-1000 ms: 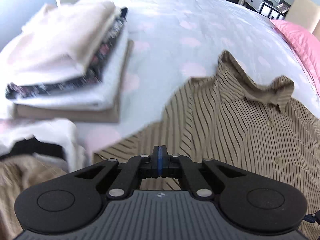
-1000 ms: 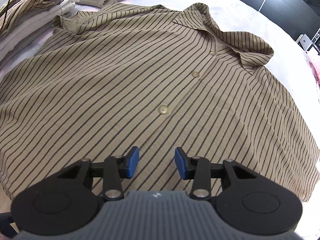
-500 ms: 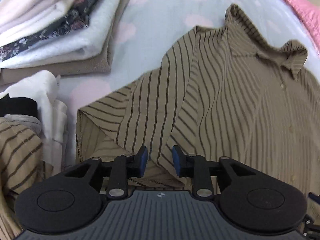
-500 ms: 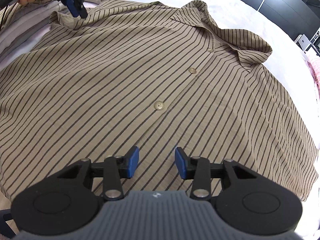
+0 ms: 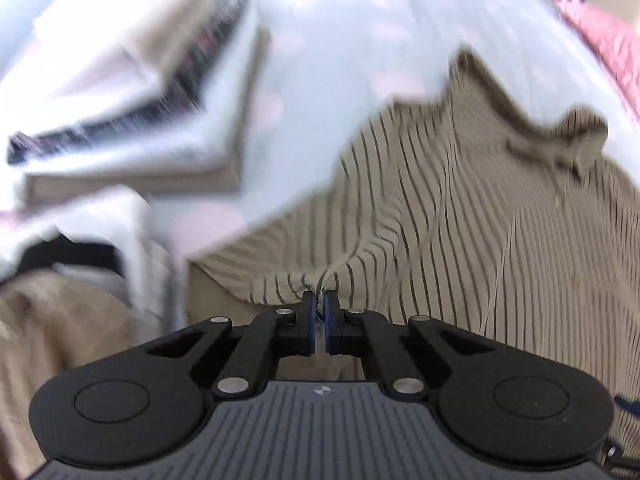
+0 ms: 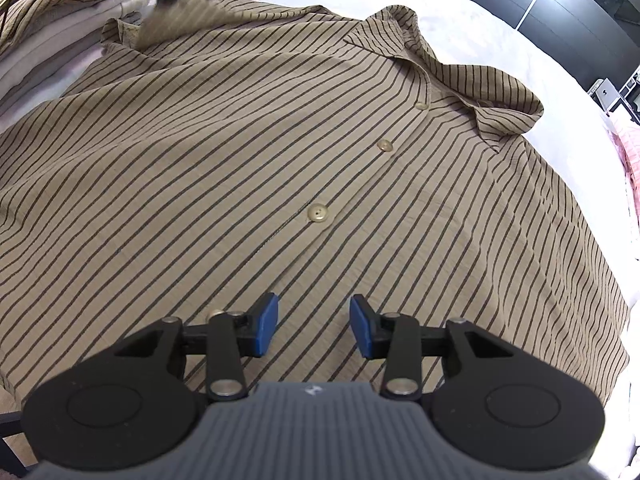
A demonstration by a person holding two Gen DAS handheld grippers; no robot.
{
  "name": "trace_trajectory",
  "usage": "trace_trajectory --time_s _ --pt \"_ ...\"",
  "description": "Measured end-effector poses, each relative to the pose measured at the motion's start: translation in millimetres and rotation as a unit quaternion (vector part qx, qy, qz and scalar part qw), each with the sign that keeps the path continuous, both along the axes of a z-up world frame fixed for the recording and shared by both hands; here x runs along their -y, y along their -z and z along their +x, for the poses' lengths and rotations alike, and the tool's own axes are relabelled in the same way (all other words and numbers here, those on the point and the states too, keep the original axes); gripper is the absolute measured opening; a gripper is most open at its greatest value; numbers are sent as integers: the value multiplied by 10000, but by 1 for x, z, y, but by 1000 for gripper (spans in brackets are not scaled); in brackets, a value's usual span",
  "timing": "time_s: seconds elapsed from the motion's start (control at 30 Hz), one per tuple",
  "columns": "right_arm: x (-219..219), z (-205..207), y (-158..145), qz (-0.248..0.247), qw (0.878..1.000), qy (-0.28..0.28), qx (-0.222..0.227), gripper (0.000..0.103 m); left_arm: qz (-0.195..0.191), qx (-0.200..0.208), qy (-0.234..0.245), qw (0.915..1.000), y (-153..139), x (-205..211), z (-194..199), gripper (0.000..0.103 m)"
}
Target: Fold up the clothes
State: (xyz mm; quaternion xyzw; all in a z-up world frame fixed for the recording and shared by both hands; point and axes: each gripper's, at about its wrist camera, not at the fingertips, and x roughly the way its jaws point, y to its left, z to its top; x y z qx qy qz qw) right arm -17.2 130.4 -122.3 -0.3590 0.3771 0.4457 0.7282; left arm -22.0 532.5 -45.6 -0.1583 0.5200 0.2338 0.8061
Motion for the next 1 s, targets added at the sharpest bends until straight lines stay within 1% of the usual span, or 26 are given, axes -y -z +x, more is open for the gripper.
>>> trace_trajectory --time_s 0.07,0.13,0.2,0.3,0.37,0.43,0.53,0.63,0.73,0.77,0.87,1.0 --pt "-1 0 0 -4 10000 -9 14 43 254 175 -202 9993 -19 -11 3 2" --pt "-3 1 1 -3 10000 17 93 43 530 250 -373 9976 -34 -23 10 2" --pt "-4 4 1 -3 9999 93 117 43 912 219 -466 9945 -45 -33 18 2" --pt "-5 10 1 13 9997 237 96 43 1571 80 -563 9859 -55 -49 33 2" --pt "-5 14 1 25 9995 293 96 43 1907 -39 -603 9798 -57 -57 42 2" --pt "-6 16 1 40 9995 318 85 43 2072 -178 -597 9763 -52 -64 50 2" --pt "-8 21 3 28 9994 347 92 43 2363 -410 -383 9701 -40 -59 58 2" --pt "-7 27 4 23 9989 468 99 43 2491 -492 -334 9667 -27 -56 59 2" --pt "-5 35 5 14 9978 646 127 43 2440 -480 -351 9679 -17 -59 58 3" --pt "-4 38 5 14 9974 707 140 43 2447 -448 -369 9679 -15 -59 57 5" --pt "0 46 3 32 9956 922 166 43 2447 -374 -318 9684 -11 -55 51 20" --pt "10 57 0 76 9921 1225 248 43 2436 -181 -281 9693 -14 -39 37 30"
